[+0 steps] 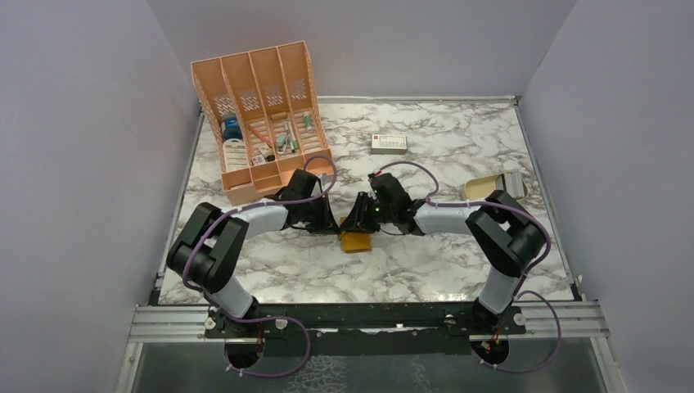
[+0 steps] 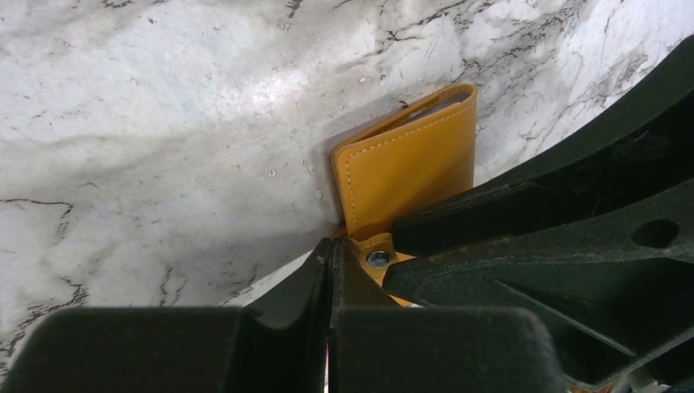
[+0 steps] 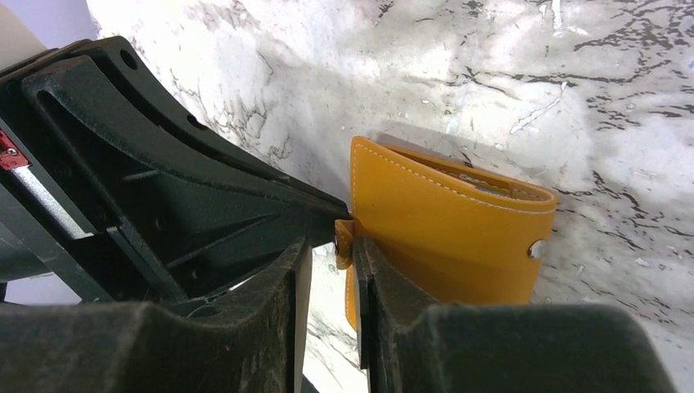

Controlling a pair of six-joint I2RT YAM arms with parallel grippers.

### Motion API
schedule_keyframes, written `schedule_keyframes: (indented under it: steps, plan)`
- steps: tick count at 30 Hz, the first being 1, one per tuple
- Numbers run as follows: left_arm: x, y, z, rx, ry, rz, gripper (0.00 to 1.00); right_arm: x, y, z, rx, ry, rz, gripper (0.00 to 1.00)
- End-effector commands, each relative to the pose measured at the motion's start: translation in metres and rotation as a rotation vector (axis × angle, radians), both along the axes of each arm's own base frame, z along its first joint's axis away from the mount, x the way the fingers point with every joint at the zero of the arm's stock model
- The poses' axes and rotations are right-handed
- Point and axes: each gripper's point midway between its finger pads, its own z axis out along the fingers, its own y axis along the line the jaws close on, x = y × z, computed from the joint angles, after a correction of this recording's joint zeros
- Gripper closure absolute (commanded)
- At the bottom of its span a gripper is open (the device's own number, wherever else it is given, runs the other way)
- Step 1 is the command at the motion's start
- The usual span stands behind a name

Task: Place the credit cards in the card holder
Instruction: Close the card holder at the center of the board.

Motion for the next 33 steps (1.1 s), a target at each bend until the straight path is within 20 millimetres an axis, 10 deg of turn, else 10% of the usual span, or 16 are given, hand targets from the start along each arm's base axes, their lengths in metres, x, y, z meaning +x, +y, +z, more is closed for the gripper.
schedule_keyframes:
  steps: [1,11,20,33]
  plan:
    - [-0.006,0.004,-0.015,0.042,0.022,0.008,1.00,-0.005,0.011,-0.001,0.042,-0.003,0.058,0.76]
    - [-0.007,0.005,-0.014,0.042,0.022,0.005,1.00,-0.005,0.014,-0.001,0.066,-0.011,0.074,0.74]
    - [-0.007,0.004,-0.012,0.040,0.022,0.007,1.00,0.005,-0.009,-0.001,-0.056,-0.084,0.008,0.99]
    - [0.048,-0.019,0.061,-0.064,-0.190,0.008,0.79,-0.004,-0.009,0.005,-0.036,-0.109,0.066,0.99]
